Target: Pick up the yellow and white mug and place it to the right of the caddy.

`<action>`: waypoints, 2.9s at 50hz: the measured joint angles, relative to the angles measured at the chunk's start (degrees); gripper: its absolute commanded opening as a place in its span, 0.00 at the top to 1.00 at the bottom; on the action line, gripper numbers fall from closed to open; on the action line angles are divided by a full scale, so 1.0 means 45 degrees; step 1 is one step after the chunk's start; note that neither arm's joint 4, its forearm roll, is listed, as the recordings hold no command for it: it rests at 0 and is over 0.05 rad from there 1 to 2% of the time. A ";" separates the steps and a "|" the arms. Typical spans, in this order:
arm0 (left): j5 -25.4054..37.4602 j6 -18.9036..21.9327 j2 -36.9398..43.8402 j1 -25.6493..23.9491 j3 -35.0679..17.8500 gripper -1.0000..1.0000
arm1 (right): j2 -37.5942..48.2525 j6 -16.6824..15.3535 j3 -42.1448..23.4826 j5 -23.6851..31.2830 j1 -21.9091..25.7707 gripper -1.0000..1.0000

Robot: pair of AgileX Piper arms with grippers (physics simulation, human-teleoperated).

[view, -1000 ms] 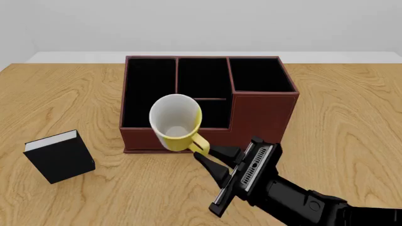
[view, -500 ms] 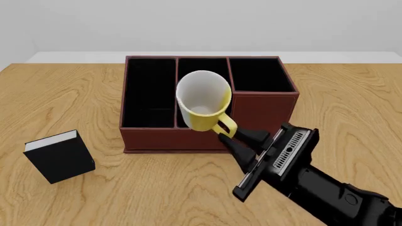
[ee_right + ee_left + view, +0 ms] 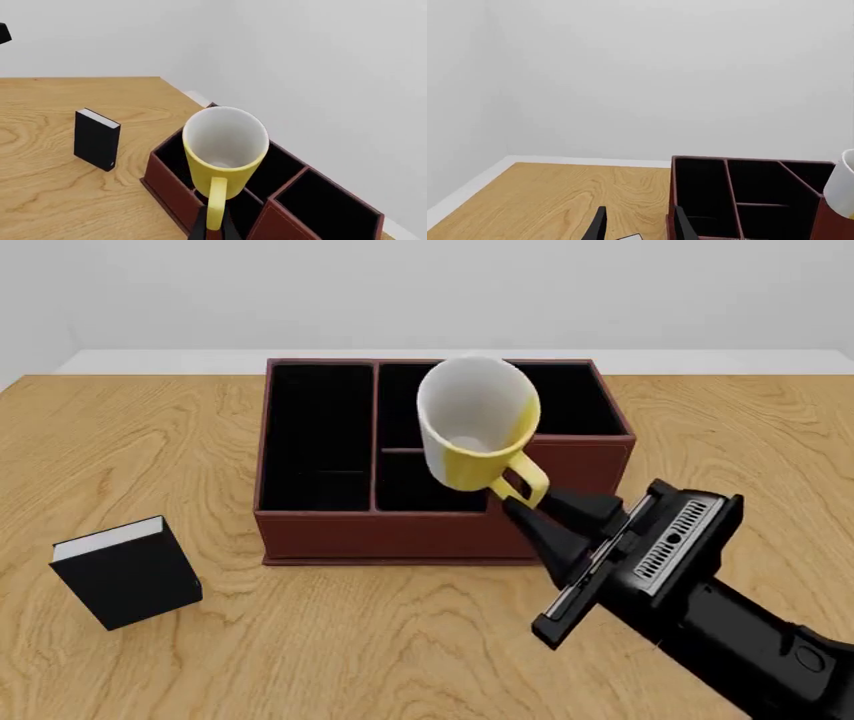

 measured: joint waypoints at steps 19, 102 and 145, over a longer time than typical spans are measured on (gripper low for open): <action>0.0054 0.0051 0.0000 -0.0145 -0.0067 0.00 | -0.1237 -0.0144 -0.0140 0.1013 -0.0854 1.00; 0.0019 0.0357 0.0000 -0.0628 0.0172 0.00 | -0.4200 -0.0013 -0.0218 0.3356 -0.5370 1.00; -0.0163 0.0429 0.0000 -0.0751 0.0450 0.00 | -0.3841 -0.0095 0.0170 0.2777 -0.7532 1.00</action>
